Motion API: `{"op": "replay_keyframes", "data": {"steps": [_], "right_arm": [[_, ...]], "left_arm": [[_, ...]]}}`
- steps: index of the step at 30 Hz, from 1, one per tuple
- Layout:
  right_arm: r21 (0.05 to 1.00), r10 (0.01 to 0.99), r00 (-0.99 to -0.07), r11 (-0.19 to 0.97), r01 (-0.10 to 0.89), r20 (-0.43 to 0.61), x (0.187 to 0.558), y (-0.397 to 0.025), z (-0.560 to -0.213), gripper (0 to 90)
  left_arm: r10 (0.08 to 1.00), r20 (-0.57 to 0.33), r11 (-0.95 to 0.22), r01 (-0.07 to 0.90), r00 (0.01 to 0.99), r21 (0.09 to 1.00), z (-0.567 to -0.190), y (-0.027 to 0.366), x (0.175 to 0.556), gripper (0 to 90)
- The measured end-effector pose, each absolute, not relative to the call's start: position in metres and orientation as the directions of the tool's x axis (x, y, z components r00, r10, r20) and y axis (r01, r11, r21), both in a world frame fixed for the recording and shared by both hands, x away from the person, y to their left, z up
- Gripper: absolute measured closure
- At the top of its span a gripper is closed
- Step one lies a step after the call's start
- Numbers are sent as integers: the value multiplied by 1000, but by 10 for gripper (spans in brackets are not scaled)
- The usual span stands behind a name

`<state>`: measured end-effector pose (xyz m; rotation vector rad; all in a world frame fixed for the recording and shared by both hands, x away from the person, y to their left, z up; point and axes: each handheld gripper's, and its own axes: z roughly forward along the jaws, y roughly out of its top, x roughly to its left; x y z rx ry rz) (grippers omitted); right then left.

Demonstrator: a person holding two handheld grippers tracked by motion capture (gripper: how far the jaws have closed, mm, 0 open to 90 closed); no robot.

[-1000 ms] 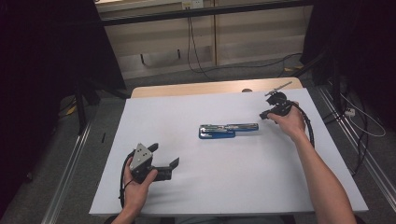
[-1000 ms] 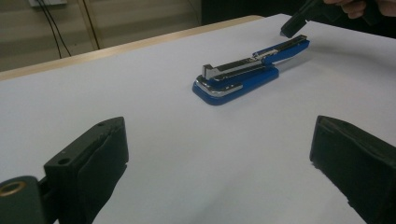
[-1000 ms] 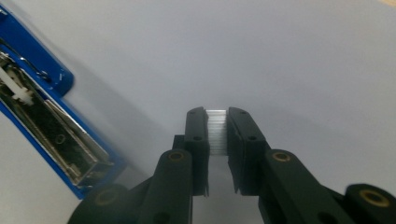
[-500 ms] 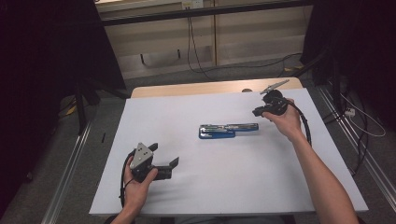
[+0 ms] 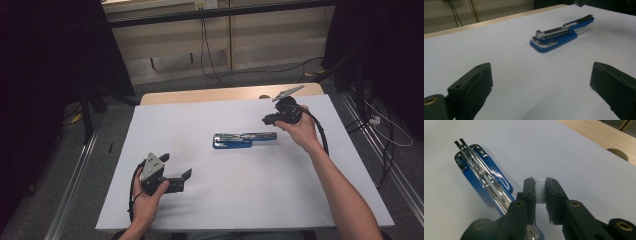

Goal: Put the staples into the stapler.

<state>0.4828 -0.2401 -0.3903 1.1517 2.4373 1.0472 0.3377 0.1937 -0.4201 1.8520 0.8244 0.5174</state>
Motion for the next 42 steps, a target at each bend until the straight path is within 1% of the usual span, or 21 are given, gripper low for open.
{"op": "replay_keyframes", "data": {"steps": [14,23,42], "right_arm": [[707,700,-711,468,530,70,480,-218,-381,794],[712,661,-746,486,507,80,480,-203,-382,794],[710,602,-794,525,469,80,480,-178,-379,794]], "left_arm": [[738,-15,-262,307,675,915,-419,194,337,46],[740,-18,-259,310,673,915,-419,195,338,46],[737,-24,-260,316,676,912,-420,196,340,47]]}}
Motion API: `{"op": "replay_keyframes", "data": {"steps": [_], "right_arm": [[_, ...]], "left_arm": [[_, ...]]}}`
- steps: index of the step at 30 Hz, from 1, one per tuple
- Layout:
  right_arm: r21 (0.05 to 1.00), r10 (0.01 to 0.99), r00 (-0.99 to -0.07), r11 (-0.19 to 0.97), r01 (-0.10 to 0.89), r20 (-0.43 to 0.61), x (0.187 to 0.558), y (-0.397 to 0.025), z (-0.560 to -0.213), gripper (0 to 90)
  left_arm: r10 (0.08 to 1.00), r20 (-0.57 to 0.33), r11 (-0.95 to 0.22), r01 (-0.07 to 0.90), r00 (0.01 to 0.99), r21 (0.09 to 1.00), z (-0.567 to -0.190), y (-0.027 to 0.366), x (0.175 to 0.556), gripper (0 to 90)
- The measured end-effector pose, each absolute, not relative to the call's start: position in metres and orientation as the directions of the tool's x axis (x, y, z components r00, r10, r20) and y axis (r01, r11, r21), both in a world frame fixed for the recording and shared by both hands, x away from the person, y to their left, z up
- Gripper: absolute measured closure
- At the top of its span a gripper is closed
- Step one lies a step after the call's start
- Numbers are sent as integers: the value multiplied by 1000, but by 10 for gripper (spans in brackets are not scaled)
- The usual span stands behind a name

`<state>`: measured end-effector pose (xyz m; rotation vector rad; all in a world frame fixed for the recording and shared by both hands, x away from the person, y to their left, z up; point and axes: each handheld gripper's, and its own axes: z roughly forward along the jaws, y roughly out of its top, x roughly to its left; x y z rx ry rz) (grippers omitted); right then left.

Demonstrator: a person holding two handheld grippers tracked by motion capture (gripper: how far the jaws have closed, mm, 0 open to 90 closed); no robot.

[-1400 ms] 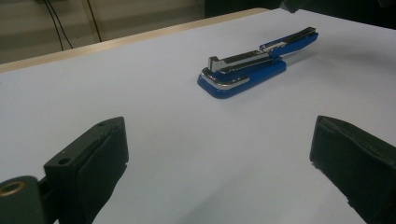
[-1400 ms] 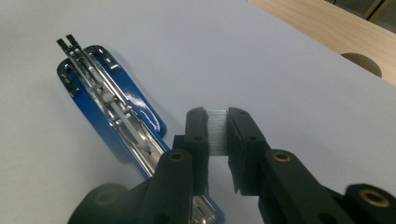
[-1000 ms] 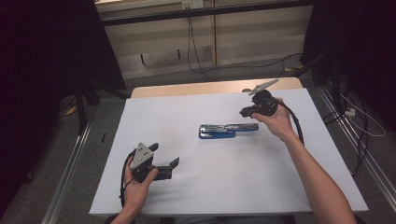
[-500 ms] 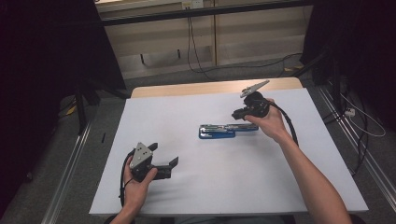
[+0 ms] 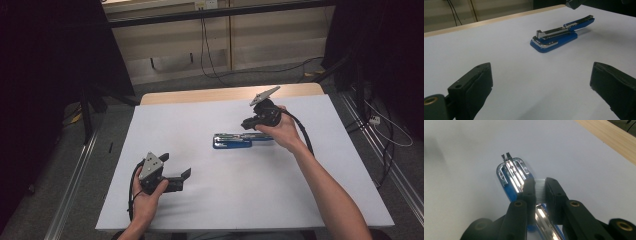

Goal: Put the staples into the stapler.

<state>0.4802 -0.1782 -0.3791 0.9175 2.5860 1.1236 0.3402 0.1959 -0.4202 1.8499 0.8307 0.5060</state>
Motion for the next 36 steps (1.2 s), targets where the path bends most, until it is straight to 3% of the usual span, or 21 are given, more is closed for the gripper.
{"op": "replay_keyframes", "data": {"steps": [36], "right_arm": [[674,514,-854,603,427,82,496,-130,-389,794]], "left_arm": [[737,-27,-264,324,675,909,-421,197,341,46]]}}
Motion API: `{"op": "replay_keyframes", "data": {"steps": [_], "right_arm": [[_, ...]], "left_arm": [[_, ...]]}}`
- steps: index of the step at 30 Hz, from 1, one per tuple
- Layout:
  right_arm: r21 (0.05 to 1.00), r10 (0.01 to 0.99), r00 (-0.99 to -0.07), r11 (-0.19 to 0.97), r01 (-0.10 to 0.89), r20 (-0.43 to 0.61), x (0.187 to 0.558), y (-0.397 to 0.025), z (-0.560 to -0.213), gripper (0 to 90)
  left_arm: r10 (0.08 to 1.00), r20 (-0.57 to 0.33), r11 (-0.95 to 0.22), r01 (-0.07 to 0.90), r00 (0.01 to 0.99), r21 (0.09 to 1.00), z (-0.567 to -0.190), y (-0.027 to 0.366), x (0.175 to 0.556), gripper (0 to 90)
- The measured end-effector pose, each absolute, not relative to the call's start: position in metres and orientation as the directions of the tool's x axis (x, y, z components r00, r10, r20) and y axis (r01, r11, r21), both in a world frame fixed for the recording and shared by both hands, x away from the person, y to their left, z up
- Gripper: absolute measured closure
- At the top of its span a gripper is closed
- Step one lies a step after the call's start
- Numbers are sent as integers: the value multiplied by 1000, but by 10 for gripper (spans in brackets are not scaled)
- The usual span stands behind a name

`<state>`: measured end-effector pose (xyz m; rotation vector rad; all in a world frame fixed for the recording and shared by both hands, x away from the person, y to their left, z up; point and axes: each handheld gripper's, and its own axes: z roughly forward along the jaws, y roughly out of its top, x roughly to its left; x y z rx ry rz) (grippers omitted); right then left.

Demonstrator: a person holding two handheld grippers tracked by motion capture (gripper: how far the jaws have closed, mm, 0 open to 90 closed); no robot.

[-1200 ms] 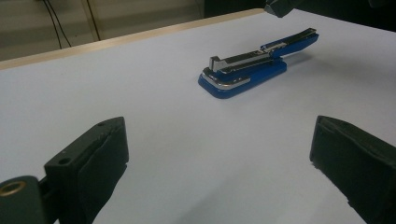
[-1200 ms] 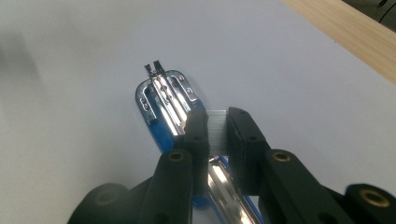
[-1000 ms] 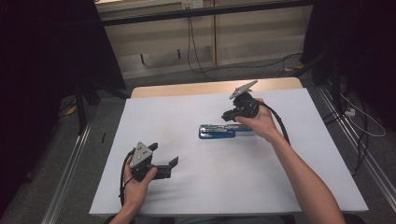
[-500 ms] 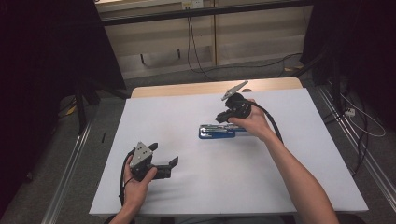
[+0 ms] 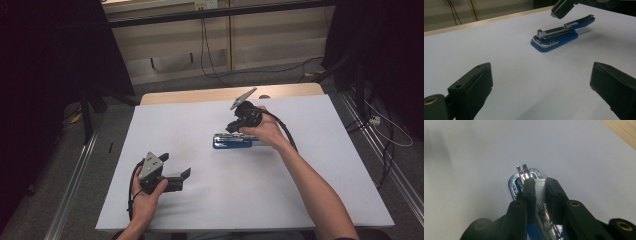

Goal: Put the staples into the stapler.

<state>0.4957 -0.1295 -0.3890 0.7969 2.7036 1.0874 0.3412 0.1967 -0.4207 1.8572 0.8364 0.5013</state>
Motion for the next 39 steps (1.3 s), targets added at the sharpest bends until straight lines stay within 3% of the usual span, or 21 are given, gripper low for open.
{"op": "replay_keyframes", "data": {"steps": [39], "right_arm": [[680,330,-944,687,256,22,503,-108,-409,794]], "left_arm": [[737,-29,-256,319,676,912,-420,198,341,47]]}}
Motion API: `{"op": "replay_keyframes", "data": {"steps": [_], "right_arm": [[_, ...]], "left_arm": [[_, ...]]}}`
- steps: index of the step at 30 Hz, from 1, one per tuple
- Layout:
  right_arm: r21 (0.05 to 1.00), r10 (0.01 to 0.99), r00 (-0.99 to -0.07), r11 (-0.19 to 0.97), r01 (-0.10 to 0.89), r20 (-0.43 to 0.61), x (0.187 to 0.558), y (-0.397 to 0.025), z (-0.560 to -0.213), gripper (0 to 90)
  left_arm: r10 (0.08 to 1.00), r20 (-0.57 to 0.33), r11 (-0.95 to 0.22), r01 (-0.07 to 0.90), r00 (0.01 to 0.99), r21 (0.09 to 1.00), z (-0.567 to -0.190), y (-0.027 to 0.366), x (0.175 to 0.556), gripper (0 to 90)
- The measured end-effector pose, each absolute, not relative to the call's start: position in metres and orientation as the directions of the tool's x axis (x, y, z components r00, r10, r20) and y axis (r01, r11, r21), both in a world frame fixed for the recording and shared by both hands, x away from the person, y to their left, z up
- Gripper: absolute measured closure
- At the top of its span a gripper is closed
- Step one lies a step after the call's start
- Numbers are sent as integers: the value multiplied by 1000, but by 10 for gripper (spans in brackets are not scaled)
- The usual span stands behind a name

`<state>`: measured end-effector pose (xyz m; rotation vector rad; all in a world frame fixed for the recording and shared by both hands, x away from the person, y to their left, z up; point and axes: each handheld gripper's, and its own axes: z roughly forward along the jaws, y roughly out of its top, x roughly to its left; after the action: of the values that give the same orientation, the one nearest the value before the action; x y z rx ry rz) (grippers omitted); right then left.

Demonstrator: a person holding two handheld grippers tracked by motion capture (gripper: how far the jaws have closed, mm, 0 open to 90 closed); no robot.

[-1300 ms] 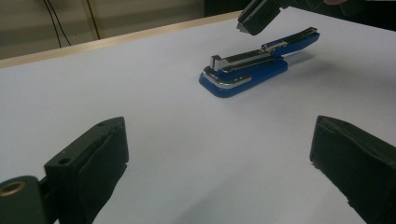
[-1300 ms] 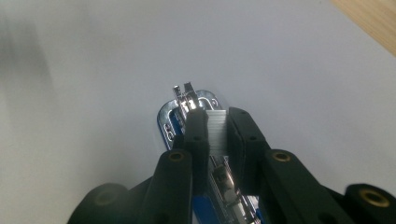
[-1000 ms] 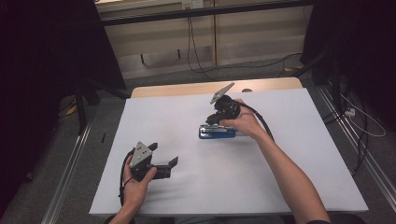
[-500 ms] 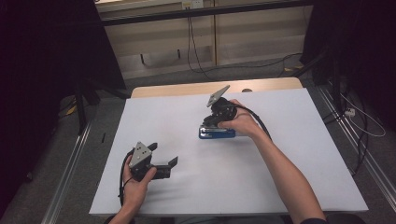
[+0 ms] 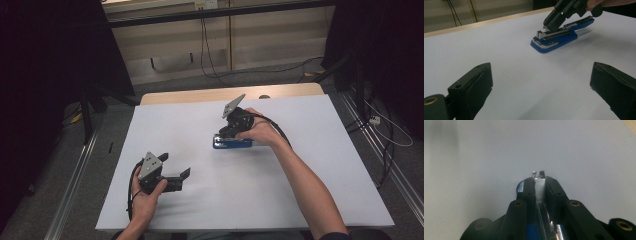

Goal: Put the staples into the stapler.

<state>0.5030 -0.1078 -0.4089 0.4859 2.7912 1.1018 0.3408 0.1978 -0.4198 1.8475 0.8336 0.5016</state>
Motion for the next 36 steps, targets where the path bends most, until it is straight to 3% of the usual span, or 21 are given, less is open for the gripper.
{"op": "replay_keyframes", "data": {"steps": [36], "right_arm": [[670,250,-967,725,157,-44,510,-105,-413,793]], "left_arm": [[735,-28,-262,321,678,910,-420,198,341,47]]}}
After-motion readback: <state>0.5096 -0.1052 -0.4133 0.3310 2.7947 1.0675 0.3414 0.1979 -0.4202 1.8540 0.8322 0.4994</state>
